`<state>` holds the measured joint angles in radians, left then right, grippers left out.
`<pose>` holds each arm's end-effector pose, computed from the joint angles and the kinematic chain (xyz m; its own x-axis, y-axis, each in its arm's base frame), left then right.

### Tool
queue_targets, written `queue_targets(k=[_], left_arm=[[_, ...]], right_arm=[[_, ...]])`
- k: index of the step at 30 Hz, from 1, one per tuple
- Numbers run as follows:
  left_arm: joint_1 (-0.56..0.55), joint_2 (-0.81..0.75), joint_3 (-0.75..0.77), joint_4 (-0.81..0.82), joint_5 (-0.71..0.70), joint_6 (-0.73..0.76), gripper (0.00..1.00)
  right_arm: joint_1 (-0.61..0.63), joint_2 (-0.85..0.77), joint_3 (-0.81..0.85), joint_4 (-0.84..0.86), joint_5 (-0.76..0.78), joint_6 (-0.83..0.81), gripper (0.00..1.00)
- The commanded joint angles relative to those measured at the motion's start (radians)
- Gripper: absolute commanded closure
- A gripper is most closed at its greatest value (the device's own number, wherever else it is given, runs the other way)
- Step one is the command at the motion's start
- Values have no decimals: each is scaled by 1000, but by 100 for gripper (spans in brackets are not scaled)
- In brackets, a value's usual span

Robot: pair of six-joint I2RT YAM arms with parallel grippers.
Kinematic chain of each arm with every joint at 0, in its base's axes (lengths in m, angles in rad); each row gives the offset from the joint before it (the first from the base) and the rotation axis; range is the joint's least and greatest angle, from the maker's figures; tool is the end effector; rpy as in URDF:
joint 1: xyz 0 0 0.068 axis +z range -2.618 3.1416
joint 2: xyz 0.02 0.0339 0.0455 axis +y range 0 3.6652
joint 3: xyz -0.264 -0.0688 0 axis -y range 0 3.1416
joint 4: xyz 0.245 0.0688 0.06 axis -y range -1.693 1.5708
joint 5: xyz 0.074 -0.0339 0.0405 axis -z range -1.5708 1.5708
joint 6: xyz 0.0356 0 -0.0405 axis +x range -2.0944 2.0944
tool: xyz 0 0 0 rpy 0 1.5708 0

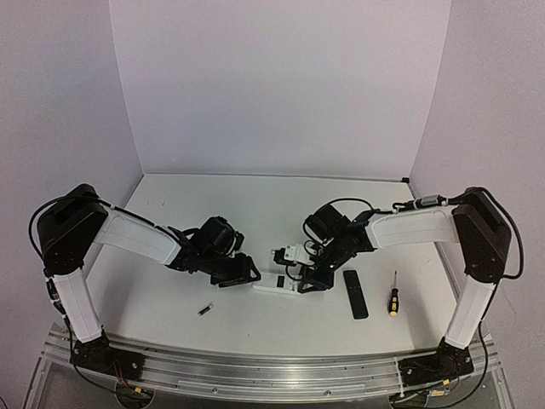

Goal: Unload the batteries from the remote control

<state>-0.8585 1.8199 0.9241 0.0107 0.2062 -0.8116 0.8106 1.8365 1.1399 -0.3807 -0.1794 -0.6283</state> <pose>0.2258 -0.2727 0.1313 -0.9471 0.0104 -0.3209 0.2013 0.7977 -0.5684 0.2486 0.2706 0.1610 -0.0376 -0.8789 -0.4756 -0.9807 0.1238 -0.1513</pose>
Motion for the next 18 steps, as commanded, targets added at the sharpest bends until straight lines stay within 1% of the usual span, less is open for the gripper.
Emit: queue_targets(k=[1,5,8,18], left_arm=[[-2,20,-27,24,22,5,46],[-2,28,-27,25,26,8,47],[-2,35,-26,28,31,9,50],[-2,41,-34,17,32,23,50]], right_arm=[[-1,33,55,-57,-40,-26,76],[-2,48,68,-64,-26,-38,77],[-2,57,79,-66,-19,-41,77],[-1,79,107,-70,-7,-40,77]])
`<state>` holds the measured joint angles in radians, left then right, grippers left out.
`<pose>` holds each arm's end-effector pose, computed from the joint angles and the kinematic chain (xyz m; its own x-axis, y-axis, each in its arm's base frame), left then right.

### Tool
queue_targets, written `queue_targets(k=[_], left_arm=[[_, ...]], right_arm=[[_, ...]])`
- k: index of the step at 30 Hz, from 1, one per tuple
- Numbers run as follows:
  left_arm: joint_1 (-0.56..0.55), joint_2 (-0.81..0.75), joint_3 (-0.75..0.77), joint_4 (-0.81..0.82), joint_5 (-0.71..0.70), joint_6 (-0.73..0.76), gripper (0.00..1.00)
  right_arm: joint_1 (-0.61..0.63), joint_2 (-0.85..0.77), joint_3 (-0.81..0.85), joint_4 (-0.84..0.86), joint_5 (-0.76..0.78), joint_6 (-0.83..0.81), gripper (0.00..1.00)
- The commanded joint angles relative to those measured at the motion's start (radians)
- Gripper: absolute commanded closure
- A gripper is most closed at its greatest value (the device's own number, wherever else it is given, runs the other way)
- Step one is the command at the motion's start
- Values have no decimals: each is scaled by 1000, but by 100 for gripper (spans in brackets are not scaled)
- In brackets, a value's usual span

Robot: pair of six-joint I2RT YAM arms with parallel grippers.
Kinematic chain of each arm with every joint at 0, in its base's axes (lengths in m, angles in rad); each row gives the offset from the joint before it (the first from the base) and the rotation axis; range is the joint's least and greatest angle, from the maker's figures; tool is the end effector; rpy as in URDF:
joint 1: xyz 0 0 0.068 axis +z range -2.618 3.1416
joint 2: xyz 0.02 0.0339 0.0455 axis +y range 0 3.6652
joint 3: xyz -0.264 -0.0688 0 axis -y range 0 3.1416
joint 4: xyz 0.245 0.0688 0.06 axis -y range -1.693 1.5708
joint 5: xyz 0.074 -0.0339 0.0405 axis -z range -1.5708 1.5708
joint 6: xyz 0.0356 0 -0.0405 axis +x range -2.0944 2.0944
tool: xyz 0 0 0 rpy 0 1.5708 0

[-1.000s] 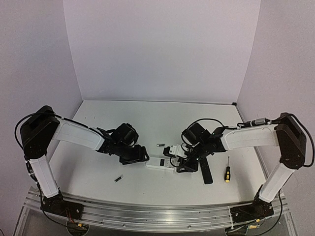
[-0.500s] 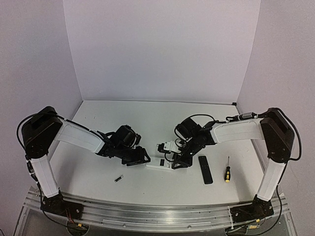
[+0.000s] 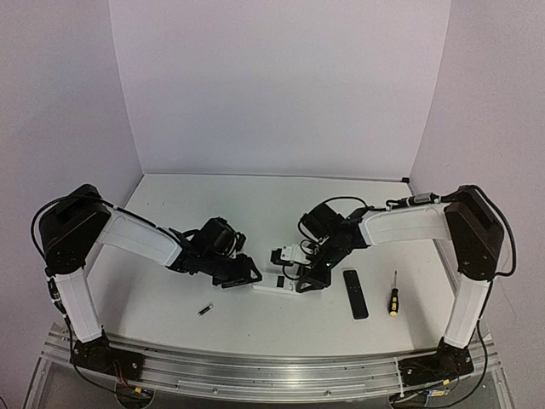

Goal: Unload the batteries from the remote control

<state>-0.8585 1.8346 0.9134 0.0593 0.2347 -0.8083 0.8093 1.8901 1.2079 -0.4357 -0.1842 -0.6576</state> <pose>0.2261 -0.2745 0.1271 -0.9465 0.0200 -0.3220 0.2181 0.7754 -0.5927 0.2565 0.2785 0.1582 -0.0223 -0.8943 -0.4470 -0.9862 0.0932 -0.1371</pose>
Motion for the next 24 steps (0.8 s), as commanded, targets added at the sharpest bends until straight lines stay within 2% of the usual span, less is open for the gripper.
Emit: queue_targets(k=[1,24], left_arm=[[-2,25,-24,-33,3,21,50],[-2,48,-9,-32,12,26,51]], right_arm=[[0,28,40,-15,1,-12,77],[0,49,59,-21,41,-5,76]])
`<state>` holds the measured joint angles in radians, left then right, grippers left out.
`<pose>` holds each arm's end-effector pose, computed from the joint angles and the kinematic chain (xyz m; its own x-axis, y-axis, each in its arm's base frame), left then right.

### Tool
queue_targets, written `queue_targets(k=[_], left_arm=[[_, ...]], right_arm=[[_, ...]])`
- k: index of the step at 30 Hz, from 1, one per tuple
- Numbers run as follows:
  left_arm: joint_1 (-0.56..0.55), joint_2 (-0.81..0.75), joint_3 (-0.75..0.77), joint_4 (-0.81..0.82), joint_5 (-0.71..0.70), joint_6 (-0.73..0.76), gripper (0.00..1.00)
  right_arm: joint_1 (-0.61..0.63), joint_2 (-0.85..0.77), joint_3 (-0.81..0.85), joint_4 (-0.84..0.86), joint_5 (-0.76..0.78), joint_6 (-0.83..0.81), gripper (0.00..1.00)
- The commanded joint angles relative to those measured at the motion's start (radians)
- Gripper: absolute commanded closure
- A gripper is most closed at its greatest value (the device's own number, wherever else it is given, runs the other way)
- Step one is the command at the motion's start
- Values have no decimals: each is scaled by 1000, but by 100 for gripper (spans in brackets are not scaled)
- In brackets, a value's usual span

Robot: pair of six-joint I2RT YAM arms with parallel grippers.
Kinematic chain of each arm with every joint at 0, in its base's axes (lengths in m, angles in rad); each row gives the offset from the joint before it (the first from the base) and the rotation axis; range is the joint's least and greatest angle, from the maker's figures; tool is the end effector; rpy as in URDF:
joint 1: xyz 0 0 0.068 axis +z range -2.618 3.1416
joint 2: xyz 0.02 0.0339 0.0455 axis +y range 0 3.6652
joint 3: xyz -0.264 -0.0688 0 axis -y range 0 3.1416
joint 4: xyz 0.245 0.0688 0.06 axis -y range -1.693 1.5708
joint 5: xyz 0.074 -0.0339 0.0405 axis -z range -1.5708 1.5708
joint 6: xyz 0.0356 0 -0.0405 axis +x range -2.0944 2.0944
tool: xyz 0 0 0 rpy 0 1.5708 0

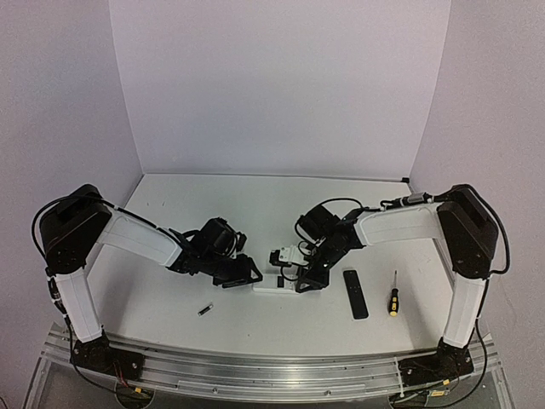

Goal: Unload the batteries from the remote control

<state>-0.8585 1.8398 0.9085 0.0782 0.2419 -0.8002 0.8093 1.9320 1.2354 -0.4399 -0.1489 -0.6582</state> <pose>0.2262 -0.2750 0.1254 -0.9441 0.0274 -0.3286 0.2303 0.7680 -0.5976 0.2623 0.2828 0.1502 -0.0310 -0.9092 -0.4152 -0.9832 0.1024 -0.1509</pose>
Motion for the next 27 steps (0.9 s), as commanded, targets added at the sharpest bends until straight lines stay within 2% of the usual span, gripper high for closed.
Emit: queue_targets(k=[1,19,27], left_arm=[[-2,45,-3,-51,6,19,51],[-3,79,4,-52,35,49,52],[-3,115,17,-61,30,60,57]], right_arm=[[0,4,30,-19,8,-7,76],[0,-43,26,-43,-25,-49,76],[-6,-51,42,-52,-22,-51,76]])
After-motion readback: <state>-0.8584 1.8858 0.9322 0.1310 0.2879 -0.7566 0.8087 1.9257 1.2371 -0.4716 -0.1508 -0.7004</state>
